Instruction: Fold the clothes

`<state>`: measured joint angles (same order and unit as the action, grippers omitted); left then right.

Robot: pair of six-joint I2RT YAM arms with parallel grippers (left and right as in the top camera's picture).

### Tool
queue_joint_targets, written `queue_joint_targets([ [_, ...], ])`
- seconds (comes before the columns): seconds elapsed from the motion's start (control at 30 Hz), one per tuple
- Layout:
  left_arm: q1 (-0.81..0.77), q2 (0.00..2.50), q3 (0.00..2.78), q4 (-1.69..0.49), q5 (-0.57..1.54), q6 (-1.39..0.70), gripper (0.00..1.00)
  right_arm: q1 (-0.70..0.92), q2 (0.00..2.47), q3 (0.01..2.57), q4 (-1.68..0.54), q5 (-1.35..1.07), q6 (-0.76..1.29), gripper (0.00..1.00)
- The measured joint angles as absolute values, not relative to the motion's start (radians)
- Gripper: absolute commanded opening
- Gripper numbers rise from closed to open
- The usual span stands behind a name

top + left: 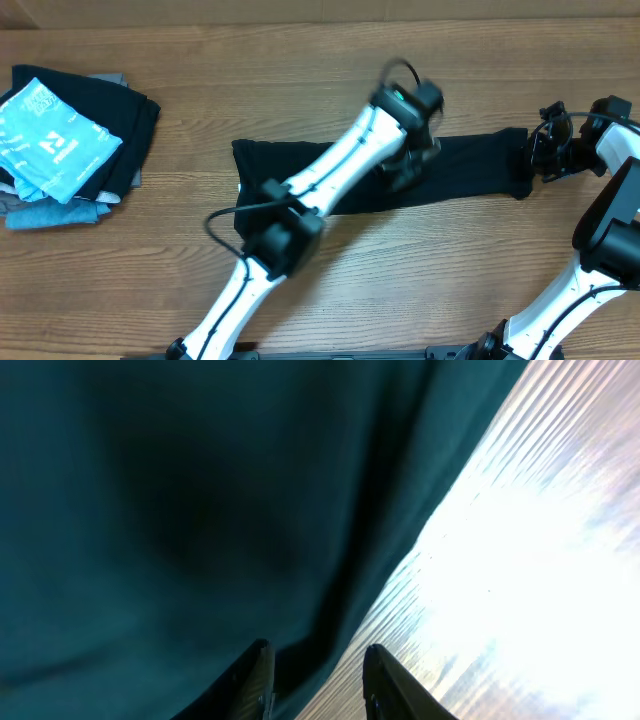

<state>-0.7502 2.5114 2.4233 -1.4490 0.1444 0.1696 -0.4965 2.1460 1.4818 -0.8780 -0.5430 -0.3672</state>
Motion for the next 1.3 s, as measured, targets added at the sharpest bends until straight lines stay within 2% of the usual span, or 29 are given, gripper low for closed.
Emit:
queue_joint_targets([
  [0.2,-0.482,2.332,2.505,-1.435,0.216,0.073,0.37,-0.497,2.148,1.58,-0.94,-0.532,-0.367,0.04],
  [0.33,-0.292,2.316,2.51,-1.444,0.263,0.046,0.37,-0.511,2.148,1.637,-0.982,-0.472,-0.365,0.04],
  [0.47,-0.189,2.318,2.51,-1.457,0.281,0.035,0.37,-0.554,2.152,1.724,-1.044,-0.379,-0.337,0.04],
  [0.67,-0.134,2.318,2.51,-1.47,0.293,0.031,0.38,-0.614,2.152,1.924,-1.154,-0.298,-0.315,0.04],
  [0.8,-0.121,2.318,2.51,-1.467,0.296,0.031,0.41,-0.586,2.152,1.999,-1.261,-0.281,-0.31,0.04],
  [1.07,-0.121,2.318,2.51,-1.465,0.294,0.031,0.44,-0.369,2.153,2.208,-1.42,-0.281,-0.201,0.04],
  [1.3,-0.121,2.318,2.51,-1.465,0.292,0.031,0.44,-0.16,2.153,2.216,-1.457,-0.283,-0.142,0.04],
])
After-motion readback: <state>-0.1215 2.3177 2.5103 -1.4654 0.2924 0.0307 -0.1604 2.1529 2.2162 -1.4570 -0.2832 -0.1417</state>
